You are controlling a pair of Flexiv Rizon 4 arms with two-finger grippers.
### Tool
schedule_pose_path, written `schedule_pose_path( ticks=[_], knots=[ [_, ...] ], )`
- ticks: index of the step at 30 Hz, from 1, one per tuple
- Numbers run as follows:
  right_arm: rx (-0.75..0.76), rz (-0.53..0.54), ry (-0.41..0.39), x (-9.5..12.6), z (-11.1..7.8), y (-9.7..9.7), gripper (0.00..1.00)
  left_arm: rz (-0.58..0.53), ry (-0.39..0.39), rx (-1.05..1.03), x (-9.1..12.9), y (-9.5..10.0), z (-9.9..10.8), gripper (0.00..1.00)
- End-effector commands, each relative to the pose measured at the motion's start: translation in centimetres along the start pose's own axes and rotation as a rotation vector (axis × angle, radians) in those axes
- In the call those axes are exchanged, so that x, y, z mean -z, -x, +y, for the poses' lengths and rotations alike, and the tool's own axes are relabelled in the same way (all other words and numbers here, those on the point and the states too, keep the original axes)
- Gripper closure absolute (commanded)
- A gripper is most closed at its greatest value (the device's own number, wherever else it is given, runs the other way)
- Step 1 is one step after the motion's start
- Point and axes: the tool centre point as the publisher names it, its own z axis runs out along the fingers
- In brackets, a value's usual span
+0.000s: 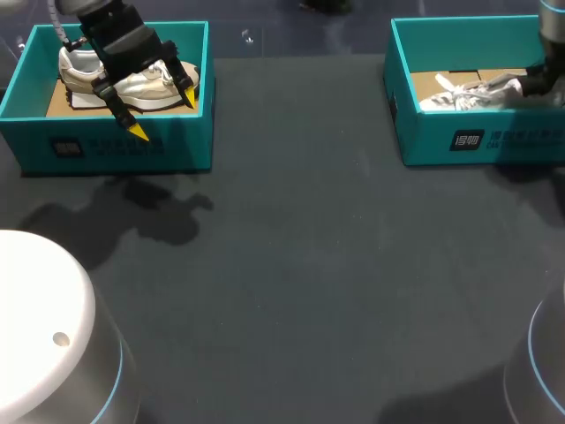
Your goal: Take the shoe out of the shoebox, open the shoe tongue, remove and reinsert the insole, then place the shoe into the shoebox
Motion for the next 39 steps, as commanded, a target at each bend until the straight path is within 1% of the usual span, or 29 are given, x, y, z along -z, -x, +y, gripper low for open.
schedule_pose_path(
  ticks=[1, 11, 22, 34, 39],
  knots=[
    [-0.001, 0.007, -0.008, -0.7, 0.3, 0.0, 1.00, 0.000, 0.002, -0.001, 0.0, -0.1, 0.0, 0.00],
    [0.017, 0.056, -0.013, -2.4, 0.0, -0.4, 1.00, 0.000, 0.002, -0.001, 0.0, -0.1, 0.0, 0.00],
    [0.038, 0.068, -0.042, -3.5, -0.2, -0.8, 1.00, 0.000, 0.002, -0.001, 0.0, -0.1, 0.0, 0.00],
    [0.033, 0.085, -0.050, -3.4, -0.6, -0.9, 0.71, 0.000, 0.002, -0.001, 0.0, -0.1, 0.0, 0.00],
    [0.031, 0.090, -0.053, -3.3, -0.7, -1.0, 0.64, 0.000, 0.002, -0.001, 0.0, -0.1, 0.0, 0.00]
  ],
)
